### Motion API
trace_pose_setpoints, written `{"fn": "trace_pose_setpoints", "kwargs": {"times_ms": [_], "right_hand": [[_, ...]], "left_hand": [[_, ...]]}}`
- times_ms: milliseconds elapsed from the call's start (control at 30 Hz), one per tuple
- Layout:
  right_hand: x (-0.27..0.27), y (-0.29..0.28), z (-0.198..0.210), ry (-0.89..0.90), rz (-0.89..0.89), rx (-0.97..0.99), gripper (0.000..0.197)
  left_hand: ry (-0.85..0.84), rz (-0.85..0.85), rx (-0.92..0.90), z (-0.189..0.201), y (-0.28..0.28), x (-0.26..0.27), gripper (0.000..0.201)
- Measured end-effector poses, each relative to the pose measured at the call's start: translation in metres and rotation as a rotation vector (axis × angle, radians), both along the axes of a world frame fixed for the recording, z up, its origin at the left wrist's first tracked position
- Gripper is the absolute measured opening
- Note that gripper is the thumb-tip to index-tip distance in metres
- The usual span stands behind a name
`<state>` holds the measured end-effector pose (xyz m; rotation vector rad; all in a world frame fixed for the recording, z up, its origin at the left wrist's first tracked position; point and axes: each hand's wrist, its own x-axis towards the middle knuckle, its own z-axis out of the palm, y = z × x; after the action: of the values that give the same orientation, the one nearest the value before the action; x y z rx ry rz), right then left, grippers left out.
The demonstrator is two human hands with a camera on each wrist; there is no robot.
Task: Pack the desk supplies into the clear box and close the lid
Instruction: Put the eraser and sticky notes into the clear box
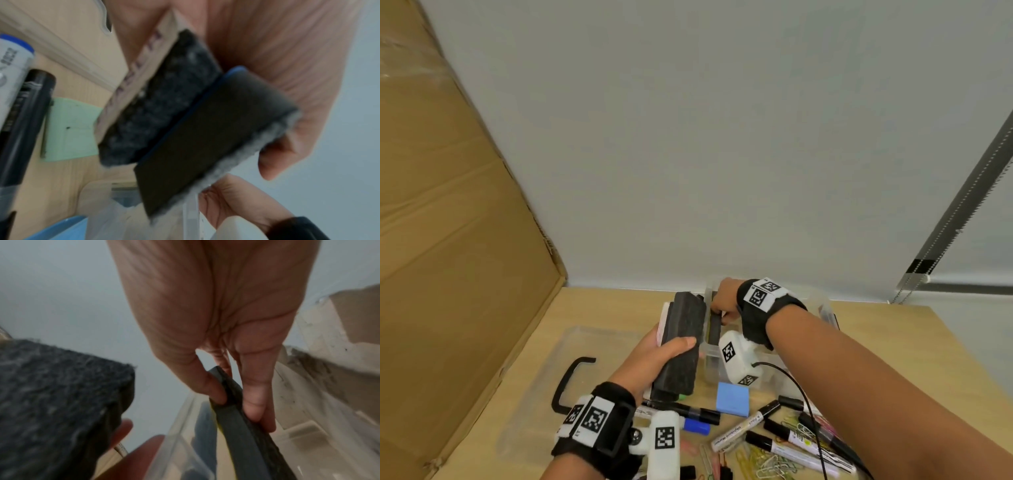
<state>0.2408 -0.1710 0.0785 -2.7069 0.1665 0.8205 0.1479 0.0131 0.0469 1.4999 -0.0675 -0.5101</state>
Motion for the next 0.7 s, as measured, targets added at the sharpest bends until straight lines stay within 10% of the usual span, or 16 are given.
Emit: {"fn": "trace_pose_setpoints", "kwargs": {"times_ms": [133,700], "right_hand": [[0.007,0.001,-0.001,-0.022,-0.243,0.125,0.034],[-0.009,-0.004,0.001,-0.041,-0.262,0.439,0.045]], "left_hand": [[0.001,-0.012,-0.019,0.0,0.001,0.0,0.062],[-0.008,-0.005,0.0,0.012,0.001,-0.011,0.033]]}}
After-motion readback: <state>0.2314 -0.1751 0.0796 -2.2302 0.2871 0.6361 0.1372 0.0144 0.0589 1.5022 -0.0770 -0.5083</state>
